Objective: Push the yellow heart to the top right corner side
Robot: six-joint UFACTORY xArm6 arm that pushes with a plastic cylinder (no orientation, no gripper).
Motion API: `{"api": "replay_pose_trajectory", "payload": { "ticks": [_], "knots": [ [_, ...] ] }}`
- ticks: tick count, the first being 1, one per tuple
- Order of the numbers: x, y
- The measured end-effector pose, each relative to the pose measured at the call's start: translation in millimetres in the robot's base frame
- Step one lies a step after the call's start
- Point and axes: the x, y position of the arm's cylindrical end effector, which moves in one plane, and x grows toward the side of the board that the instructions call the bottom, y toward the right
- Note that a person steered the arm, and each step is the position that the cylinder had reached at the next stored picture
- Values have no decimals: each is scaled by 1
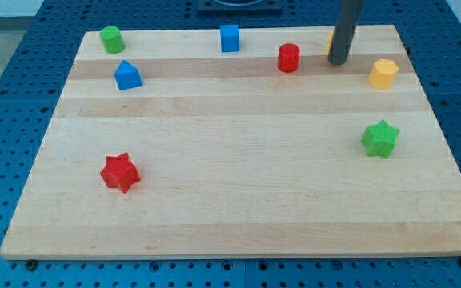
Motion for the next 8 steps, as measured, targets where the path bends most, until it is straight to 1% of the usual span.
{"api": "replay_pose_trajectory", "payload": {
  "ticks": [2, 5, 7, 8],
  "knots": [
    [0, -28],
    [-28, -16],
    [-28, 9],
    [-30, 12]
  ]
}}
